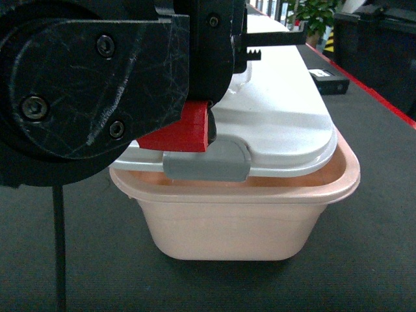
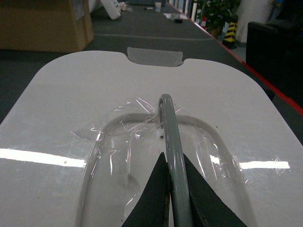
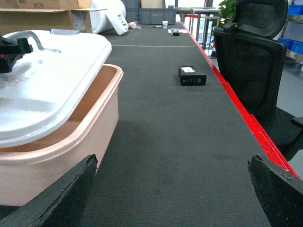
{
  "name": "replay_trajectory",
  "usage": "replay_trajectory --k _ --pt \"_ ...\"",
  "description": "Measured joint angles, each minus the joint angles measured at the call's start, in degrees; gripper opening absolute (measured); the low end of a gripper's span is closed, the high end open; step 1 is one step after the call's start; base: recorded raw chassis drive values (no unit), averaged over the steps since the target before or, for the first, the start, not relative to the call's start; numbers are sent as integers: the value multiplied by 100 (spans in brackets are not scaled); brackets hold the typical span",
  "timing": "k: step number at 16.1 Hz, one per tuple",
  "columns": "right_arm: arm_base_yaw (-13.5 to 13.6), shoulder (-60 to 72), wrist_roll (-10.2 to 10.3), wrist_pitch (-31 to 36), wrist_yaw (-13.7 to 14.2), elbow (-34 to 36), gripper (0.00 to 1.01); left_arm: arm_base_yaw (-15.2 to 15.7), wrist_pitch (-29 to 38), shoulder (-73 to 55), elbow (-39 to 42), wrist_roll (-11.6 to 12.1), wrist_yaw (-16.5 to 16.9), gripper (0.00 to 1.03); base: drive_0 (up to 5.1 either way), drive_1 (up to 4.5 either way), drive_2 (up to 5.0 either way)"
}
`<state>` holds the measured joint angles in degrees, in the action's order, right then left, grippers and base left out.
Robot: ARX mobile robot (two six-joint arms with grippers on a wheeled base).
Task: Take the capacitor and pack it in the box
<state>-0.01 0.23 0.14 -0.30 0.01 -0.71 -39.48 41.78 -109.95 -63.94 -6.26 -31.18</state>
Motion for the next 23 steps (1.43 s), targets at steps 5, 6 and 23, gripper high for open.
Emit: replay_trajectory --k 5,6,23 --pt "0 0 0 0 0 0 98 -125 -345 -162 -166 -197 -186 2 0 0 0" --pt "0 0 0 0 0 0 98 -127 -457 -162 -166 -278 -186 2 0 0 0" --pt "0 0 0 -2 0 0 98 -273 -420 -190 -129 -603 33 29 0 0 0"
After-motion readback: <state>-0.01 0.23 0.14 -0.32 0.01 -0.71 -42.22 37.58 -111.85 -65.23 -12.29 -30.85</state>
